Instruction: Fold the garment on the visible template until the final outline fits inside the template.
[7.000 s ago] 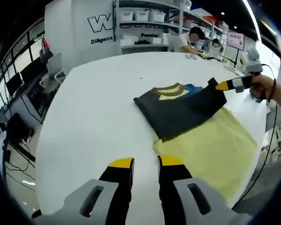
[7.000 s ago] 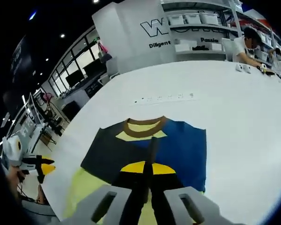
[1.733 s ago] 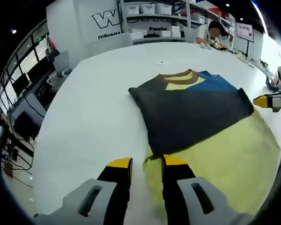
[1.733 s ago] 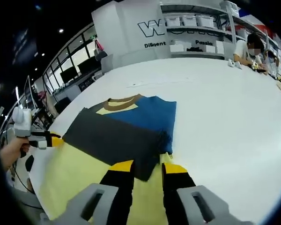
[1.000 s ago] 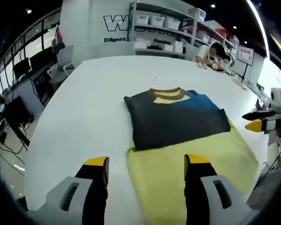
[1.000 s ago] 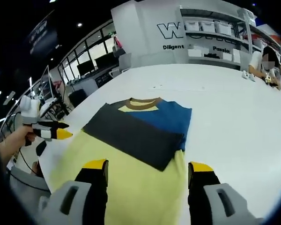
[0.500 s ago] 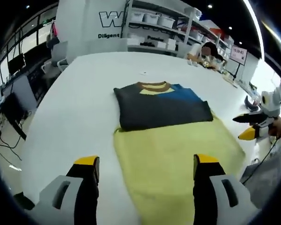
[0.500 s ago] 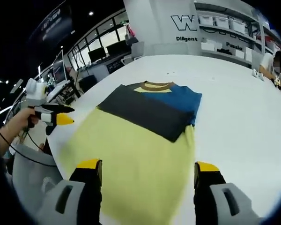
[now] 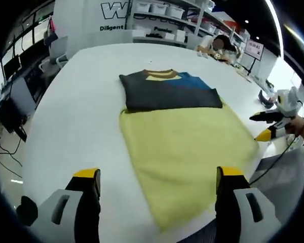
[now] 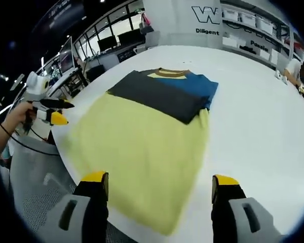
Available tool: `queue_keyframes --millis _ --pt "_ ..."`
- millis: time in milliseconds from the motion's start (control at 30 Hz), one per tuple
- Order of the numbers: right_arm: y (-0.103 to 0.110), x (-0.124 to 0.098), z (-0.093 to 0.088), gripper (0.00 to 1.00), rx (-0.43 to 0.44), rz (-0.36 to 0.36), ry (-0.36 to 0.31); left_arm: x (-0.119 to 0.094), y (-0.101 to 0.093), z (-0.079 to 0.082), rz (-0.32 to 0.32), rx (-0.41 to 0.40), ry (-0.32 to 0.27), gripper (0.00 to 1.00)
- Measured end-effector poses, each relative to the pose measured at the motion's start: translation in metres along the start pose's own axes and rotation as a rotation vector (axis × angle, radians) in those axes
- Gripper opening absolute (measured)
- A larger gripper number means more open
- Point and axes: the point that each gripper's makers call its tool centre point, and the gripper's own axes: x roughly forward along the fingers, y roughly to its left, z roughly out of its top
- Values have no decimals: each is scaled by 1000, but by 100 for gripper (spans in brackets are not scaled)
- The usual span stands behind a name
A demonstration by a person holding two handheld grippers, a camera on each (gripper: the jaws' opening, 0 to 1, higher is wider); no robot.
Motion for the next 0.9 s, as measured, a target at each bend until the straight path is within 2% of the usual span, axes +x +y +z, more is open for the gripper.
queue_keyframes --millis 200,333,467,567,667,867,900 --pt "-3 -4 -13 76 26 -16 11 -4 -2 -17 8 -21 43 88" --pt "-5 -4 -18 72 36 -19 18 -3 0 -33 27 -21 98 83" --pt "-7 -5 -25 63 25 -33 41 -4 -1 -39 36 3 109 78" --pt "-10 -4 -31 62 17 -47 62 -5 -4 -44 42 23 116 76" --pt "-10 -3 -38 60 24 -49 88 -3 -5 -48 35 10 125 68" --pt "-10 -4 -50 55 29 -59 123 0 -8 -59 44 7 153 61" --pt "-13 -4 -49 53 -2 -72 112 0 -9 -60 45 0 160 59"
